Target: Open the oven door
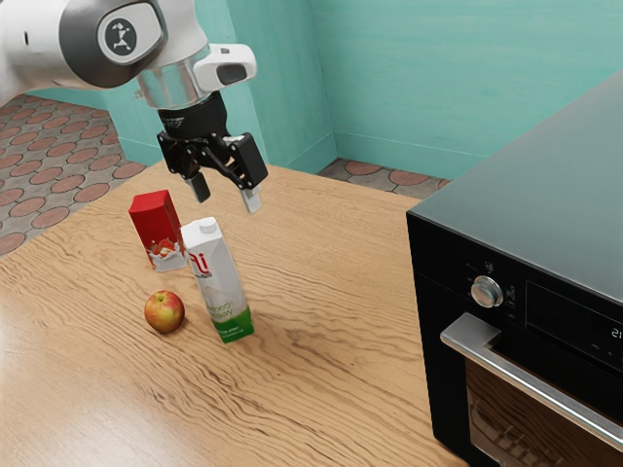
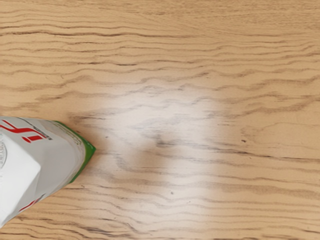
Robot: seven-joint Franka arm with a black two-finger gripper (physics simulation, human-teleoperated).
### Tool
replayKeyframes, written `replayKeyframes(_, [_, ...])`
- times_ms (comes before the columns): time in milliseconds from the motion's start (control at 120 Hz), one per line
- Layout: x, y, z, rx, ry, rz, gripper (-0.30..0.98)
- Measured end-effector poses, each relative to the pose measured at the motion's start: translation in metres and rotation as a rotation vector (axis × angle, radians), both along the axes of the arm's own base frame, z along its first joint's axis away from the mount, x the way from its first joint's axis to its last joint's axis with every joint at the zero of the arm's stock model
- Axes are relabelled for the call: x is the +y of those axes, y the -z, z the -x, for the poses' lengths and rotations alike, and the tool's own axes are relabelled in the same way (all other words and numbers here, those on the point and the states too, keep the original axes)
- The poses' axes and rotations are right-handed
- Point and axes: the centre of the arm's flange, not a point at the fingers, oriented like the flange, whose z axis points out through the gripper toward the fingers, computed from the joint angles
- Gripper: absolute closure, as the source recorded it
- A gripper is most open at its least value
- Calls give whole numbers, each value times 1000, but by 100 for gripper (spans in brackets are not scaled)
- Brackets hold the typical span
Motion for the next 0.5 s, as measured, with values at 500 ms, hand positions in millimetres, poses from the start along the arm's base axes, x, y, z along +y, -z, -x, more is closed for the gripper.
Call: replayKeyframes(500, [-364,-163,377,-412,1199,-199,0])
